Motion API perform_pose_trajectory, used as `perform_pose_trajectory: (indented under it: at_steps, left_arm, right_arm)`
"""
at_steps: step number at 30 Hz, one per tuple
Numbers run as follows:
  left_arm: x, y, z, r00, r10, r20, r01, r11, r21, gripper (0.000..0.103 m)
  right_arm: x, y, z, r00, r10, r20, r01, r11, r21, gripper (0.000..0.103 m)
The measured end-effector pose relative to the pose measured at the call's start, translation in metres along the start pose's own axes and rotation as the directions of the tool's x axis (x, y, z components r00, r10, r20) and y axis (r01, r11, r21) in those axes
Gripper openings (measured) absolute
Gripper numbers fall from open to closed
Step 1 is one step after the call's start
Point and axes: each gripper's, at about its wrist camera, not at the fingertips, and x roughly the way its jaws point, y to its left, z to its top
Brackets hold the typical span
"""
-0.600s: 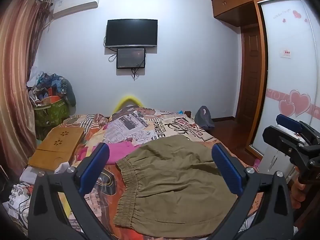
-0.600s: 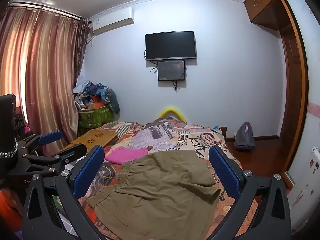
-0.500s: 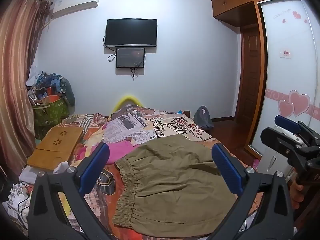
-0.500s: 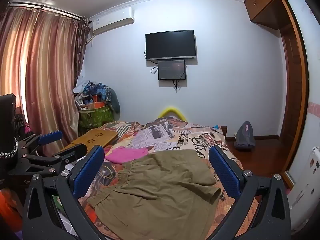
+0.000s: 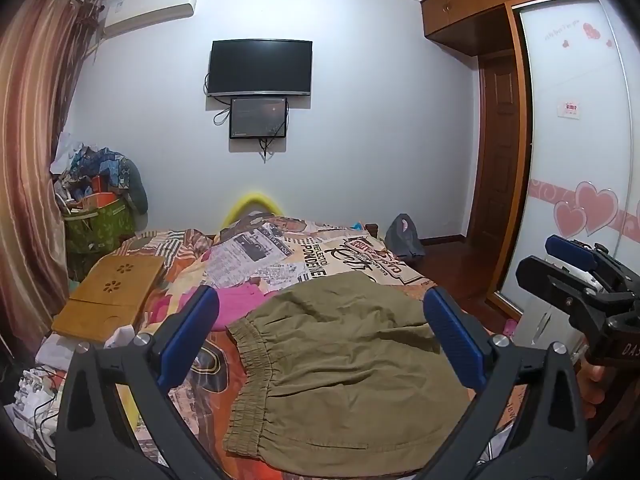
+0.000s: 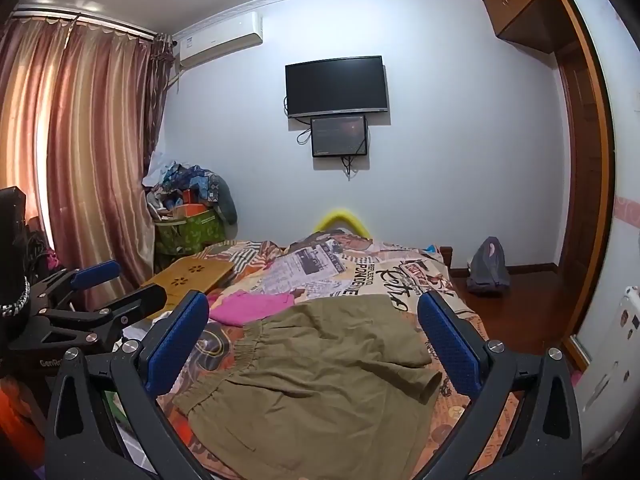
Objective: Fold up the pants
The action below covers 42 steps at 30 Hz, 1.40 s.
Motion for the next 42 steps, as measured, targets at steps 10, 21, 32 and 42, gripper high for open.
perform_pose_trajectory:
  at_steps: [10, 21, 32, 42]
  left_arm:
    - [-0.0026, -0.0022, 0.0028, 1.000, 0.004, 0.011, -0.004, 1.000, 0.006, 0.103]
    - [-0.0032, -0.0025, 0.0056, 1.000, 0.006, 0.019, -0.006, 1.000, 0.001, 0.103]
    - [-0.0028, -0.0002, 0.0042, 1.000, 0.000, 0.015, 0.001, 1.000, -0.004, 0.103]
    - [-0.0021, 0.0042, 0.0022, 1.000, -0.010, 0.007, 0.010, 1.000, -0.009, 0.103]
  right_arm:
    - [0.0007, -0.0004, -0.0010, 1.000, -0.004, 0.004, 0.004, 1.000, 0.012, 0.103]
    - [0.0010, -0.0017, -0.0008, 1.000, -0.003, 0.003, 0.003, 1.000, 0.015, 0.103]
    - [0.0084, 0.0001, -0.0051, 1.000, 0.004, -0.017, -0.004, 1.000, 0.013, 0.103]
    - [0.0077, -0.0022, -0.0044, 1.000, 0.003, -0.016, -0.002, 1.000, 0.025, 0.103]
